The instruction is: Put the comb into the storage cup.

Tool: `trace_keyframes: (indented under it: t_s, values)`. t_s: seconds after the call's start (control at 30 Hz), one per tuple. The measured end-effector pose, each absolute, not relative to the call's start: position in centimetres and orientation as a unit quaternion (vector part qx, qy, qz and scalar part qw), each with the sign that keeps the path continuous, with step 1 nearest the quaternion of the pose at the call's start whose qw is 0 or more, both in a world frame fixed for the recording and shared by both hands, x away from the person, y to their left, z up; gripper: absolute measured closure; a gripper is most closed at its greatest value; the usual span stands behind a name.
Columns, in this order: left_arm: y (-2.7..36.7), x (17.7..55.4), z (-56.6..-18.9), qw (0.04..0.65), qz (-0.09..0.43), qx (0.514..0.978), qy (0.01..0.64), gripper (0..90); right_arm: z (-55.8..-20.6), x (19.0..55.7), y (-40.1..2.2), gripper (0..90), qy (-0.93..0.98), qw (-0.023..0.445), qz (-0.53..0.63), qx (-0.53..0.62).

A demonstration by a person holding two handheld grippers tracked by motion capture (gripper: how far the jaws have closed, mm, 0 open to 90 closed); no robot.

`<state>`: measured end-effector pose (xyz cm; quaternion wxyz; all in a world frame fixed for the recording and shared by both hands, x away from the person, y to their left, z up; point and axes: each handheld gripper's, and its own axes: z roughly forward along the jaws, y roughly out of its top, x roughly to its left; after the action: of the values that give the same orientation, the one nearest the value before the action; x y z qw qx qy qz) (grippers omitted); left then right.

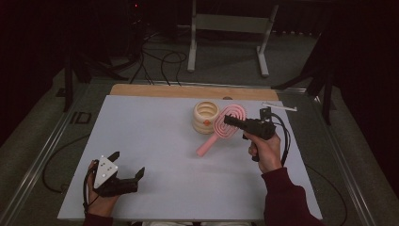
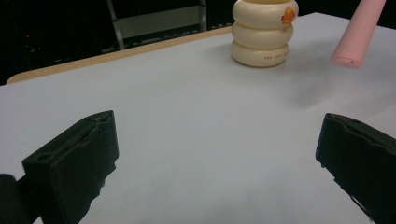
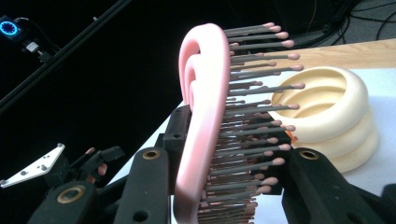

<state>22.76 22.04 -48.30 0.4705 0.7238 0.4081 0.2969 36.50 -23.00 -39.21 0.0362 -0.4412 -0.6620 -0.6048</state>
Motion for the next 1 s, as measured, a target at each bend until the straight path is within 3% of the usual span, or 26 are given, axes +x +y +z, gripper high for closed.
trace_keyframes:
  t_s: [1.0]
  values:
    - [22.0, 22.8, -48.3, 0.47, 0.296, 0.724, 0.408, 0.0, -37.4, 38.1, -23.9, 64.2, -0.666, 0.013, -0.598, -0.445]
